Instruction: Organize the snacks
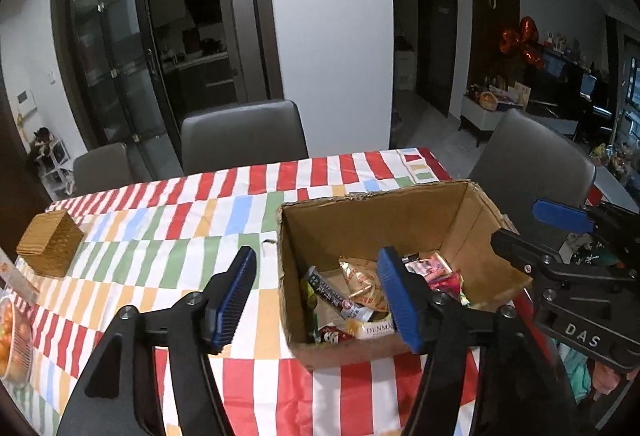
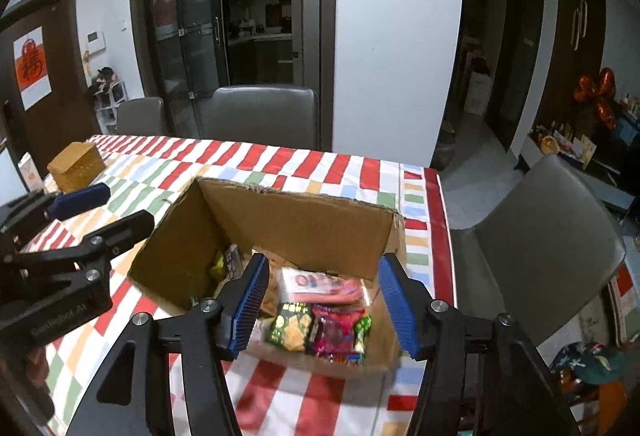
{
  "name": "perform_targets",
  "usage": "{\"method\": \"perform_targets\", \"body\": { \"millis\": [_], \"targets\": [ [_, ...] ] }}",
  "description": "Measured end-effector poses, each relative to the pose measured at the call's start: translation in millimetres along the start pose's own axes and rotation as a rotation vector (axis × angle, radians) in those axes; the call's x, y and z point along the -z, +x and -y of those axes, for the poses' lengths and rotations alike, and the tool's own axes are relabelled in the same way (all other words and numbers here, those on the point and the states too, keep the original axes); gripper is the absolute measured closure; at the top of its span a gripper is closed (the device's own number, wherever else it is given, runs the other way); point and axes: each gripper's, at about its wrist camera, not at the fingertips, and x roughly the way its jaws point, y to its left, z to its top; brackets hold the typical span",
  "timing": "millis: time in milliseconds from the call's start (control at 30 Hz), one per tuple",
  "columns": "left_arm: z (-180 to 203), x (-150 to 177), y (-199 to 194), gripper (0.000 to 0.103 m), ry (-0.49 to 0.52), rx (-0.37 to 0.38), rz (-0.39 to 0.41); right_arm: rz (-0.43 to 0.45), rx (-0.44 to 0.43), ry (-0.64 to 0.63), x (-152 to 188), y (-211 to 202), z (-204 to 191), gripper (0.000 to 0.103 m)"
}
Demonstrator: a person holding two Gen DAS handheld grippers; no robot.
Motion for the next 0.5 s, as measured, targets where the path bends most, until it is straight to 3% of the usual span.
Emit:
{"method": "perform_targets", "body": {
  "millis": [500],
  "targets": [
    [7,51,-97,0.012,0.002,-0.021,0.134,0.163,0.047,0.03,53,-101,-7,0.024]
  ]
}}
